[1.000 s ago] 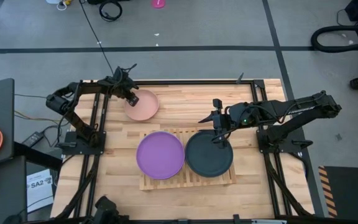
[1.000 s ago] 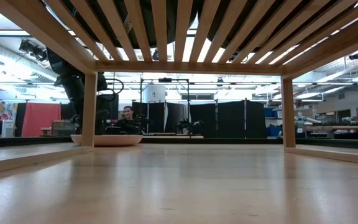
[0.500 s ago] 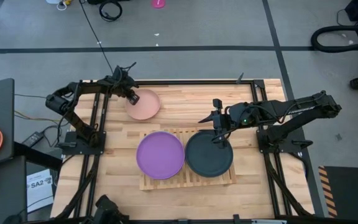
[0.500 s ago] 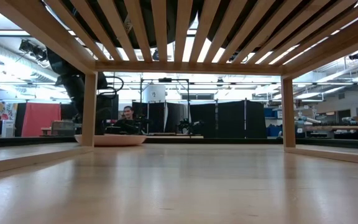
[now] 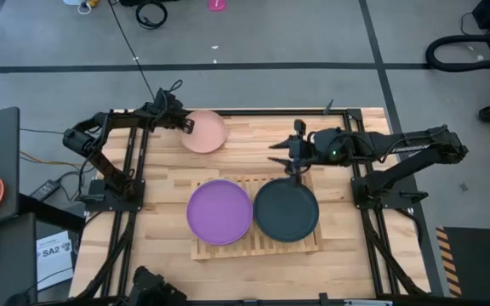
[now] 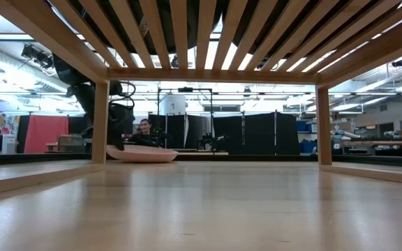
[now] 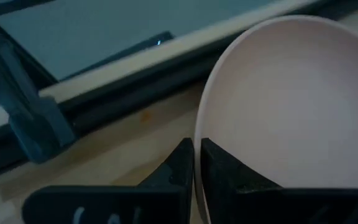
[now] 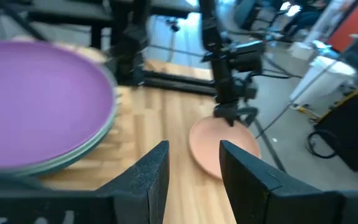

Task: Place and stack plates onto a shelf
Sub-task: Stack the light pink plate on top of the black plate on the shelf

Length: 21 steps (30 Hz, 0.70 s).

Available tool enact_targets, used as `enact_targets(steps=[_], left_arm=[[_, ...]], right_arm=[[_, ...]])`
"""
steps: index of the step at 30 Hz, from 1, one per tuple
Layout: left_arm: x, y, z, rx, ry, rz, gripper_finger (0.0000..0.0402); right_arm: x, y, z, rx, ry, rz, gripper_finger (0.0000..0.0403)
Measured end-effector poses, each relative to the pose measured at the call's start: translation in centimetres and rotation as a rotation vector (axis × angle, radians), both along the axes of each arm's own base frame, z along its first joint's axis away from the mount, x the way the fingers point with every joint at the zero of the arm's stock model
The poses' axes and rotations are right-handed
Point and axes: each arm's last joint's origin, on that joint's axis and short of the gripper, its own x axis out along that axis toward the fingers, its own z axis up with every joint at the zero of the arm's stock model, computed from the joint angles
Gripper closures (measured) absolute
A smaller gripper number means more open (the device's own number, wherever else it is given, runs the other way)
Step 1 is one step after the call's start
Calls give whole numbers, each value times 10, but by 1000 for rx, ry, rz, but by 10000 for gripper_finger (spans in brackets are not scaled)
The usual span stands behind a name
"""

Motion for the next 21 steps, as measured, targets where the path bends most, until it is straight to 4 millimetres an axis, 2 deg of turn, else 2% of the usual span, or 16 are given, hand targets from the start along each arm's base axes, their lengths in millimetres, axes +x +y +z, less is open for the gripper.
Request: enact_targets(steps=[5, 13, 21], left_arm=[[9, 1, 5, 46, -75, -25, 387], [24, 1, 13, 104, -187, -24, 388], [45, 0, 30, 230, -366, -40, 388]], right_arm=[[2, -19, 4, 2, -46, -72, 257], [-1, -50, 5, -1, -57, -192, 257], [-7, -77, 5, 60, -84, -325, 257]])
